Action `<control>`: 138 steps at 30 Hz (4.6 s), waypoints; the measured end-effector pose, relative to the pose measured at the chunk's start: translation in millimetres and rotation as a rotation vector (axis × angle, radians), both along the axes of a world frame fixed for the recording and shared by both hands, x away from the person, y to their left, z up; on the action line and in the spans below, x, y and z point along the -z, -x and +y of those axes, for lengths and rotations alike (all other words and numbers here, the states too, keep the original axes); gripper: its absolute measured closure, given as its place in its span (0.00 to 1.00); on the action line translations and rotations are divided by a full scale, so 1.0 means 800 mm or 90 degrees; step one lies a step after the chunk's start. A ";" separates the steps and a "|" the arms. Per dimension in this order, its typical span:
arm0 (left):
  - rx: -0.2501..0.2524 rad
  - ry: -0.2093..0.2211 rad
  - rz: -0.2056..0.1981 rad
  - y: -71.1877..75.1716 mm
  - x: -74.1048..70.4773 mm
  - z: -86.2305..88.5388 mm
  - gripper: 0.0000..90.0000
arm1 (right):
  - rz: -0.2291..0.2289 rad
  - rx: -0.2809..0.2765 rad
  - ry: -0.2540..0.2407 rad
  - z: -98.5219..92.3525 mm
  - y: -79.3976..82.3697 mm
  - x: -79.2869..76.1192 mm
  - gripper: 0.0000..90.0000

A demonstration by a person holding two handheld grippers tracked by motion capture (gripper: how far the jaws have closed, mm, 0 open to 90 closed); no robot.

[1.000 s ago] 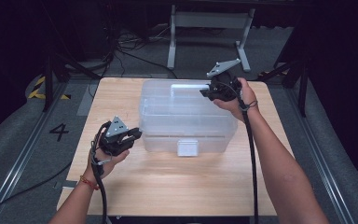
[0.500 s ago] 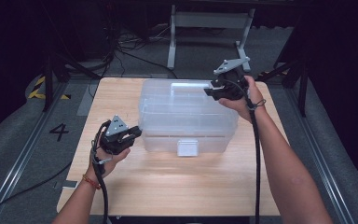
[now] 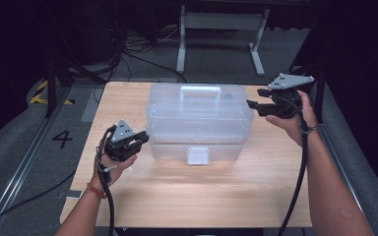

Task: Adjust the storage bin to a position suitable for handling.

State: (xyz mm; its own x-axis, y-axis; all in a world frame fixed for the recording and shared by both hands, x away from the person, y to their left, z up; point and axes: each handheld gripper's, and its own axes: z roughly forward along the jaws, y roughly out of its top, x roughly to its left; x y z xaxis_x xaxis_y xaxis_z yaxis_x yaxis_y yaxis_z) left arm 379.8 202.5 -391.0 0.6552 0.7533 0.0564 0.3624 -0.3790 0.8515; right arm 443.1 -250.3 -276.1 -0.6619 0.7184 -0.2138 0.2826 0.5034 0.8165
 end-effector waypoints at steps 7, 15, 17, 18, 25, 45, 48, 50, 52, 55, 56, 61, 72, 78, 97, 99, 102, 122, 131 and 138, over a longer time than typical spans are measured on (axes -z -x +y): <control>-0.004 -0.003 -0.004 0.000 -0.002 0.000 0.88 | 0.012 0.030 -0.026 -0.044 0.014 0.045 0.50; -0.004 0.001 -0.005 -0.005 -0.011 0.003 0.88 | 0.036 -0.001 -0.041 -0.060 0.025 0.105 0.50; -0.004 0.003 -0.003 -0.006 -0.013 0.003 0.87 | 0.034 -0.014 -0.049 -0.059 0.027 0.113 0.50; -0.005 -0.001 -0.007 -0.006 -0.015 0.003 0.87 | 0.032 -0.016 -0.054 -0.058 0.029 0.118 0.50; -0.006 0.005 -0.013 -0.007 -0.016 0.003 0.87 | 0.007 -0.044 -0.043 -0.043 0.036 0.129 0.50; -0.019 0.002 -0.019 -0.012 -0.031 0.000 0.81 | -0.085 -0.002 -0.037 -0.020 0.041 0.121 0.56; -0.031 0.013 -0.027 -0.011 -0.034 0.005 0.76 | -0.100 0.004 -0.044 -0.019 0.041 0.119 0.57; -0.040 0.016 -0.022 -0.009 -0.030 0.008 0.71 | -0.108 0.006 -0.047 -0.019 0.040 0.116 0.57; -0.044 -0.005 -0.018 -0.010 -0.022 0.007 0.68 | -0.113 0.006 -0.052 -0.019 0.040 0.114 0.57; -0.040 -0.003 -0.004 -0.010 -0.011 0.008 0.65 | -0.122 0.010 -0.060 -0.019 0.038 0.111 0.58; -0.037 0.004 -0.002 -0.010 -0.008 0.009 0.64 | -0.128 0.011 -0.061 -0.018 0.037 0.108 0.59; -0.019 0.004 0.005 -0.010 -0.002 0.008 0.62 | -0.147 0.019 -0.052 -0.014 0.034 0.099 0.62; 0.001 0.023 0.012 -0.011 0.012 0.004 0.63 | -0.166 0.017 -0.061 -0.005 0.024 0.082 0.73; 0.004 0.021 0.010 -0.013 0.014 0.002 0.63 | -0.169 0.022 -0.077 -0.006 0.017 0.077 0.74; 0.010 0.045 0.014 -0.014 0.019 0.003 0.66 | -0.178 0.048 -0.105 -0.002 -0.006 0.057 0.76; 0.009 0.048 0.016 -0.014 0.019 0.002 0.66 | -0.178 0.050 -0.107 -0.002 -0.007 0.057 0.76; 0.011 0.046 0.014 -0.014 0.019 0.003 0.66 | -0.178 0.051 -0.109 -0.002 -0.012 0.053 0.76; 0.019 0.057 0.016 -0.019 0.024 0.000 0.66 | -0.189 0.066 -0.104 0.001 -0.032 0.046 0.82; 0.019 0.057 0.017 -0.019 0.024 0.000 0.66 | -0.181 0.074 -0.098 0.003 -0.043 0.048 0.82; 0.020 0.059 0.017 -0.020 0.024 0.000 0.66 | -0.175 0.078 -0.113 0.003 -0.056 0.045 0.83</control>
